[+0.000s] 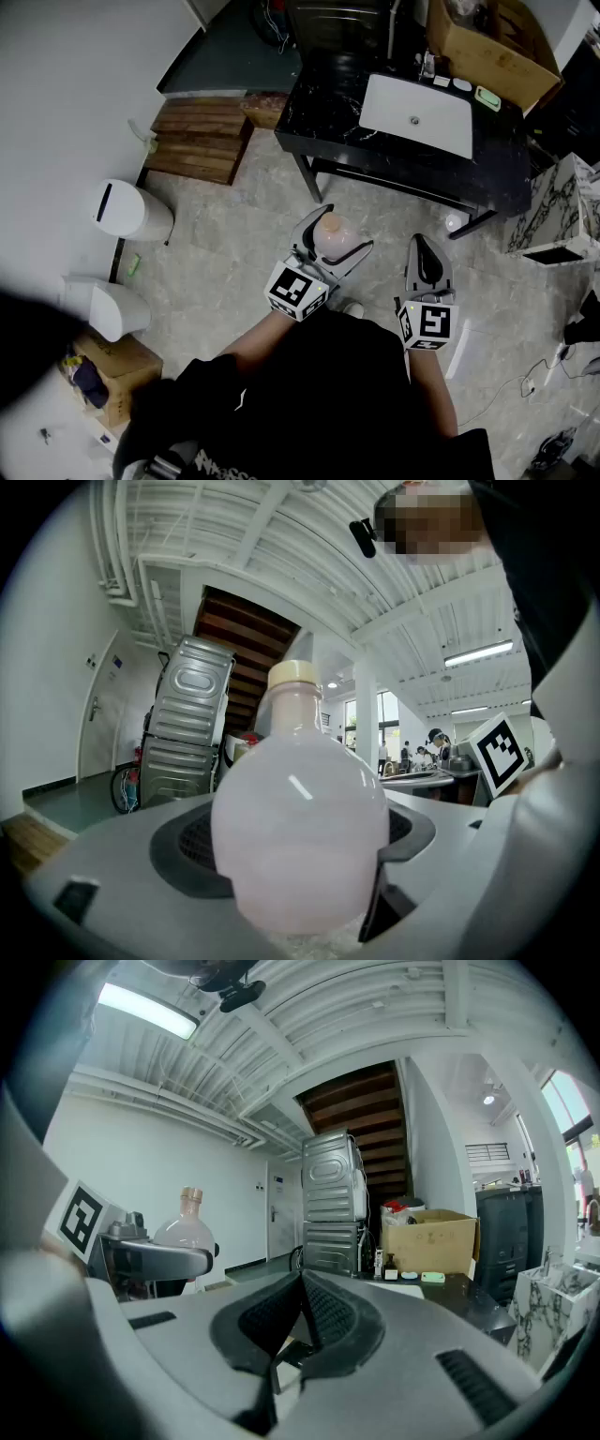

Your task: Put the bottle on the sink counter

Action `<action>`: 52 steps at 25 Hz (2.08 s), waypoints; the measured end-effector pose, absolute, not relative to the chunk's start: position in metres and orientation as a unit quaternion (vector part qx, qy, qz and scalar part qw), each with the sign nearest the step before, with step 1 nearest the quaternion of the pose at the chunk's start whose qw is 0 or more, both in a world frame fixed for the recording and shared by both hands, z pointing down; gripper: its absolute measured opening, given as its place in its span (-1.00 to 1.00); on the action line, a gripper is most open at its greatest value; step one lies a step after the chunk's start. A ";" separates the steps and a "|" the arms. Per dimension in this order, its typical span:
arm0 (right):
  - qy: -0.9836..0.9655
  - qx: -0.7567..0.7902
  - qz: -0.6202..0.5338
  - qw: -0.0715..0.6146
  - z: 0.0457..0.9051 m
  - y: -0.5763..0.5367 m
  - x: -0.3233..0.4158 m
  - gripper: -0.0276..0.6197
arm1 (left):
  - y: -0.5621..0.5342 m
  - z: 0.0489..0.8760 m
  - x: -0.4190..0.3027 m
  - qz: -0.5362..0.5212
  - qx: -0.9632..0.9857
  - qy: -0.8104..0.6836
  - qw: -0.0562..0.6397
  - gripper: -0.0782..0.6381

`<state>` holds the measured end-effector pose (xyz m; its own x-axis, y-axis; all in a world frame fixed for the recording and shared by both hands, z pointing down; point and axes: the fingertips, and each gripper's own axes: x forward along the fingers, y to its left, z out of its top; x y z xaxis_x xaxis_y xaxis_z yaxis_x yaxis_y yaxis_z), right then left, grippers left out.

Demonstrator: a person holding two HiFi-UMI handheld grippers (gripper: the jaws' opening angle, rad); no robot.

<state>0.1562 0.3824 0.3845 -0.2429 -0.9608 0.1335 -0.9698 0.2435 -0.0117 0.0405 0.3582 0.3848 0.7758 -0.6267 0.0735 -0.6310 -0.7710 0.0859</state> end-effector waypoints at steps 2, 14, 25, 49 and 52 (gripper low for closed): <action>-0.791 0.609 0.043 0.051 0.385 0.380 0.156 -0.80 | 0.354 0.386 0.042 0.021 0.940 -0.337 0.051 0.33; -0.785 0.612 0.082 0.042 0.409 0.326 0.169 -0.79 | 0.297 0.394 0.030 0.019 0.932 -0.357 0.057 0.33; -0.783 0.610 0.089 0.079 0.433 0.199 0.149 -0.79 | 0.151 0.409 0.013 0.017 0.934 -0.350 0.066 0.33; -0.799 0.583 0.104 0.105 0.449 -0.014 0.070 -0.79 | -0.096 0.479 -0.039 0.054 0.942 -0.327 0.054 0.33; -0.798 0.583 0.111 0.103 0.455 -0.026 0.069 -0.79 | -0.117 0.496 -0.042 0.063 0.938 -0.336 0.052 0.33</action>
